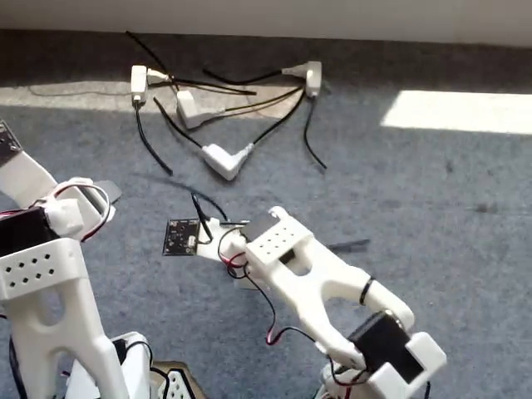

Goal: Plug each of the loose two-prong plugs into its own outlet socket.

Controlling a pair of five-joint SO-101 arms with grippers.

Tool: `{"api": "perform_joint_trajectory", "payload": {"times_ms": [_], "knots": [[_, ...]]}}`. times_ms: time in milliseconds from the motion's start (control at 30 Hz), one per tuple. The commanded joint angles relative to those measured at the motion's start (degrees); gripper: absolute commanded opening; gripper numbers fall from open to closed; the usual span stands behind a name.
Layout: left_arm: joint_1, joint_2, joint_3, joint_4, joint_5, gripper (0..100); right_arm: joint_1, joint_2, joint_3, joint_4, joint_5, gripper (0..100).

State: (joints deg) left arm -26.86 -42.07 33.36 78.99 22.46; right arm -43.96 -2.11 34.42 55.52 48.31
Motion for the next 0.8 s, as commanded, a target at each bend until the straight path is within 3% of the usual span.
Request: {"api": "perform_joint_trajectory", "payload": {"times_ms": [0, 200, 433, 633, 767], "knots": [[-1.3, -1.3, -4.7, -0.2, 0.2, 29, -0.5, 5.6, -6.2, -0.2, 0.4, 25.0], [-4.7, -1.3, -5.2, -0.3, 0.1, 29, -0.2, 11.5, -10.7, -0.5, 0.3, 24.0], [-7.7, -1.0, -4.8, -2.2, 0.0, 29, 0.1, 12.2, -15.3, -0.6, 0.1, 2.6], [-12.7, -0.8, -4.8, -2.2, -0.2, 29, 5.6, 12.3, -23.1, -5.8, -7.8, 2.3], [-13.6, -1.0, -2.5, -3.7, -3.4, 29, 8.3, 12.4, -28.3, -7.7, -8.1, 2.5]]}}
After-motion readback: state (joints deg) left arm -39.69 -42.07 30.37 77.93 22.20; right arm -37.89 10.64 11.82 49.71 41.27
